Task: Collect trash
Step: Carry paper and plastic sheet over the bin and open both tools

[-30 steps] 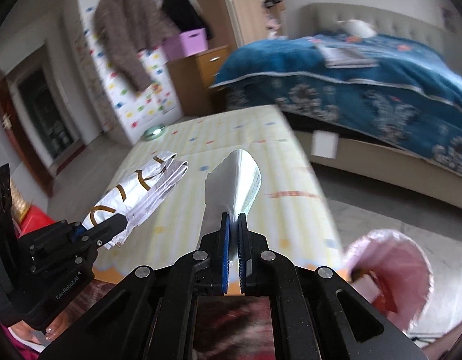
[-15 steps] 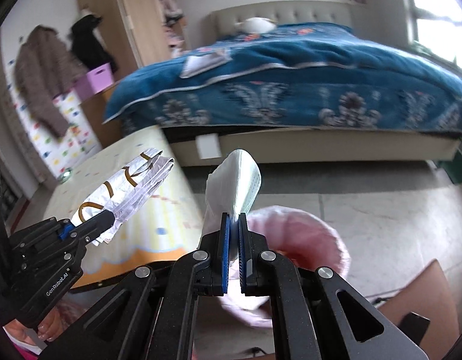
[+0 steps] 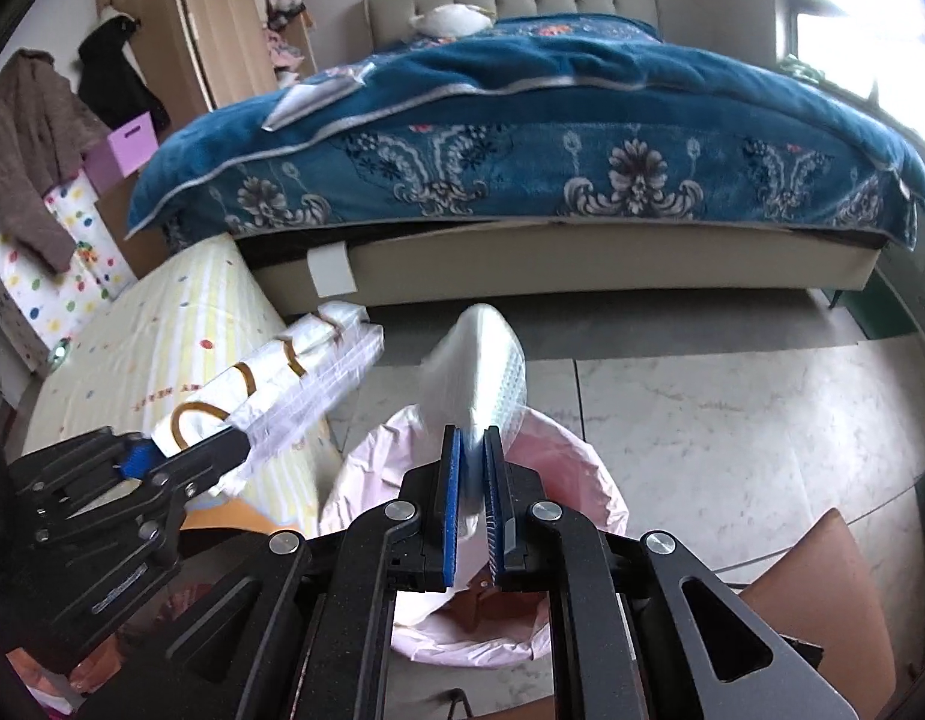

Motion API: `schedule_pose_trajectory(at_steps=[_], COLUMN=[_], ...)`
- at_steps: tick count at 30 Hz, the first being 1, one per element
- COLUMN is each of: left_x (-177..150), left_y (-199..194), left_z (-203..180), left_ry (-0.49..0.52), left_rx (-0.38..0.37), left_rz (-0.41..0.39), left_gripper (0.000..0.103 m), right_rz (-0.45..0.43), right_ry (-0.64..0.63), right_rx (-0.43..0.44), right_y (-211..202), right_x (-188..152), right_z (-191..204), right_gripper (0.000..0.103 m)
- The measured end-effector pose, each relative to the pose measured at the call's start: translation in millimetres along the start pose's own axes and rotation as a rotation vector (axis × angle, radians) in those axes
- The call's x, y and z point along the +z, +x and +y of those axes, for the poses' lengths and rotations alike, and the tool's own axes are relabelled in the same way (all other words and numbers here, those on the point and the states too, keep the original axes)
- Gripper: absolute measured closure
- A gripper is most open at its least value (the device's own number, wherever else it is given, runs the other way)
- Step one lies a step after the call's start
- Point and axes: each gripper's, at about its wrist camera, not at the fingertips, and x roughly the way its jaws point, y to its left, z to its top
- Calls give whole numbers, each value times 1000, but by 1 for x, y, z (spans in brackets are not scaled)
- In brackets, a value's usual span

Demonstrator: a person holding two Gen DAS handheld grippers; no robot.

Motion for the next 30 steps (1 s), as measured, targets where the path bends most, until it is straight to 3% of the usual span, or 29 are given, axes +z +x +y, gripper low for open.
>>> schedule_pose_trajectory(at_steps=[2,4,10,13,15,18,25,30], left_x=[0,-2,-5,-10,-14,-18,-35,-47], left_y=[1,-4,-19,-33,-46,-62,-114,-157], left_z=[3,6,17,23,27,33,66,87], left_ry=[-7,-7,-32,-41,-47,-56,-138,-189], left_rx=[6,20,54,73,99,151,281,376], left_rz=[3,-10,-27,-43,-53,-64,-79,-85], left_gripper=[55,48,47,45,41,32,7,7], right_rz=[0,-4,-20,-23,-25,-35,-36,-69], right_ry=[14,19,31,11,-1,-35,-131,-211], right_rx=[1,2,25,64,69,66,109,167], right_y=[-2,-4,-16,-26,-29,-37,-56,-78], right_x=[0,-2,-6,-9,-7,-8,-10,-18], right_z=[-1,-1,-4,9,18,36,86,125], right_gripper=[85,84,79,64,41,16,12,11])
